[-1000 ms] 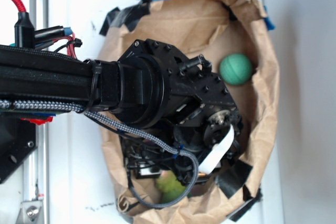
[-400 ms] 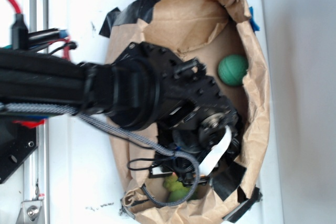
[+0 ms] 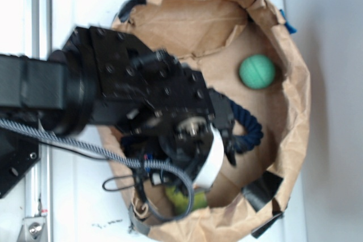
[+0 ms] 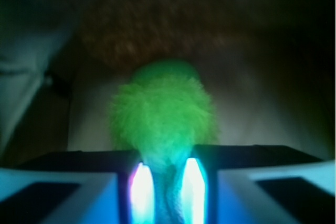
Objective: Grab the green animal.
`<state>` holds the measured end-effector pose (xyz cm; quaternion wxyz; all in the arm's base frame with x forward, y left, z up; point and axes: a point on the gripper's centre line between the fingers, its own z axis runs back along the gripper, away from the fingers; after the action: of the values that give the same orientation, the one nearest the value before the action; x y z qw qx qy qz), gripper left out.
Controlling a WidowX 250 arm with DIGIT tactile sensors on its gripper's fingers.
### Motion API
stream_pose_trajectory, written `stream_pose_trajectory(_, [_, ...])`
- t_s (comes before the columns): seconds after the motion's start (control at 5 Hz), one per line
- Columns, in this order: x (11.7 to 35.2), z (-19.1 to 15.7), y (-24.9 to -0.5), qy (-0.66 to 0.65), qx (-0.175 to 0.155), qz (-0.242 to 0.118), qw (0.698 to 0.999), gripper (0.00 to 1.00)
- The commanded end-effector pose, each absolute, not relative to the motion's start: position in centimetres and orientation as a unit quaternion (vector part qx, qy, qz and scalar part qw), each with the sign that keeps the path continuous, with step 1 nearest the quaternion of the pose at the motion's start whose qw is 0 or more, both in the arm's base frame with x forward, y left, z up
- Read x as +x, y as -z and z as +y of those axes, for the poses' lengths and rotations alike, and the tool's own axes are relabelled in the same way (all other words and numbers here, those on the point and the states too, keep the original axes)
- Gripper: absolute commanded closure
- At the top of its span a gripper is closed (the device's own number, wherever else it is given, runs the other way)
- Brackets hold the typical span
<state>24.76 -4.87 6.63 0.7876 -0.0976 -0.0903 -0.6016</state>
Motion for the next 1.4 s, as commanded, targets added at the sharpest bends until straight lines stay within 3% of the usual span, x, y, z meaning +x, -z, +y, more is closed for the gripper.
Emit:
stream_pose_trajectory(0.0, [25.6,-0.1,-11.4,0.403,-0.001,-0.036,0.915,1.0])
stream_pose_trajectory(0.2, [25.0,0.5,-12.9,0.344,-0.011,-0.04,0.938,1.0])
stream_pose_trajectory(0.4, [24.8,0.4,-13.6,0.311,-0.002,-0.043,0.95,1.0])
stream_pose_trajectory(0.6, [24.4,1.0,-15.4,0.199,-0.008,-0.042,0.979,1.0])
stream_pose_trajectory(0.8, [24.3,1.3,-16.3,0.145,0.018,-0.049,0.988,1.0])
stream_pose_trajectory(1.2, [24.2,1.8,-17.2,0.072,0.03,-0.052,0.996,1.0])
